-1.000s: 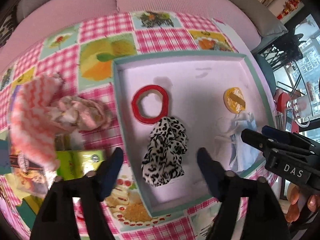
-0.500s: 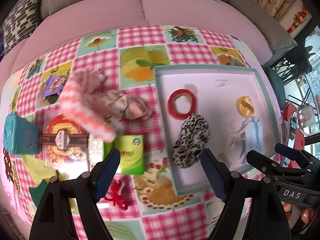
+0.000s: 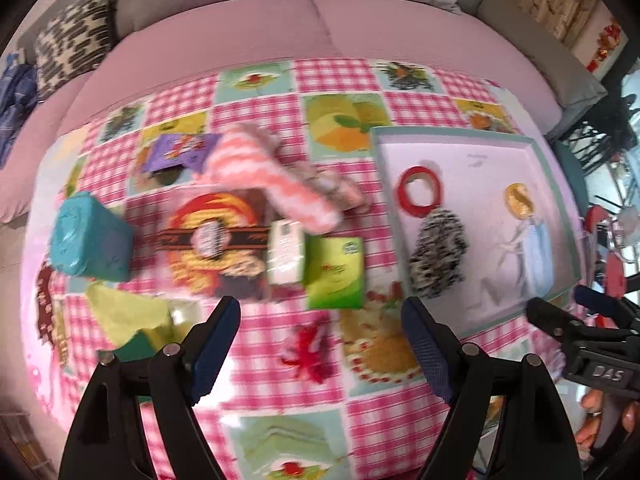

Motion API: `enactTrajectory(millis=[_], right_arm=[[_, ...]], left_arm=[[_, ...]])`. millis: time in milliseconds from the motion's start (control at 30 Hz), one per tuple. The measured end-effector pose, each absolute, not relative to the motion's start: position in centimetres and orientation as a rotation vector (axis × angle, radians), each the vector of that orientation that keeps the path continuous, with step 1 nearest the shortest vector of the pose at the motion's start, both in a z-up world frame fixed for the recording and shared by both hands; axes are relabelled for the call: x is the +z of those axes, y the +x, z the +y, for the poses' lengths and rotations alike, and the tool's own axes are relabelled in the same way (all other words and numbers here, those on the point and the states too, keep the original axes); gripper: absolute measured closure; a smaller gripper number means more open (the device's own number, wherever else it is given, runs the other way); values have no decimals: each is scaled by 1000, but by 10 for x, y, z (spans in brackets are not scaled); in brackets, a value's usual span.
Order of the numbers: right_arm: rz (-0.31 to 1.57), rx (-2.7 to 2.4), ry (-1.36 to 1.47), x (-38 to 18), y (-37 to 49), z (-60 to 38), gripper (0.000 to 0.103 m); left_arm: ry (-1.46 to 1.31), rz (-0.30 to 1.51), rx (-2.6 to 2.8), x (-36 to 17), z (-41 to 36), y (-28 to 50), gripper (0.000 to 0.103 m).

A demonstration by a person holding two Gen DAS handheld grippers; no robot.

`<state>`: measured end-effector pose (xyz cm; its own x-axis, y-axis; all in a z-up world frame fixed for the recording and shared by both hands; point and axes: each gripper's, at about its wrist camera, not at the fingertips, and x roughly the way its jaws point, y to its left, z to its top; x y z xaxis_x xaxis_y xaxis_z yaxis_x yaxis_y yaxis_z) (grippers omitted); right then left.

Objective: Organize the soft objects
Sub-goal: 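Move both tools back toward the green sponges on the table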

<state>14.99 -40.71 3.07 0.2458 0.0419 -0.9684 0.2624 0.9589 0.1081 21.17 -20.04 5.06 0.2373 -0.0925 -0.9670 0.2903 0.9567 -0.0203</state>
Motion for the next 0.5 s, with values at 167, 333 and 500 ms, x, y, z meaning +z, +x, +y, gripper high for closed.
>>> enactTrajectory(millis=[167, 333, 500], right_arm=[[1329, -139, 238, 34, 148, -393, 0], [1331, -117, 203, 36, 148, -373, 0], [1330, -84, 179, 36, 149, -346, 0]], left_arm=[[148, 1294, -234, 59, -176, 205, 20], [135, 1303, -221, 64, -152, 200, 20], [115, 1307, -202, 68, -121, 196, 20]])
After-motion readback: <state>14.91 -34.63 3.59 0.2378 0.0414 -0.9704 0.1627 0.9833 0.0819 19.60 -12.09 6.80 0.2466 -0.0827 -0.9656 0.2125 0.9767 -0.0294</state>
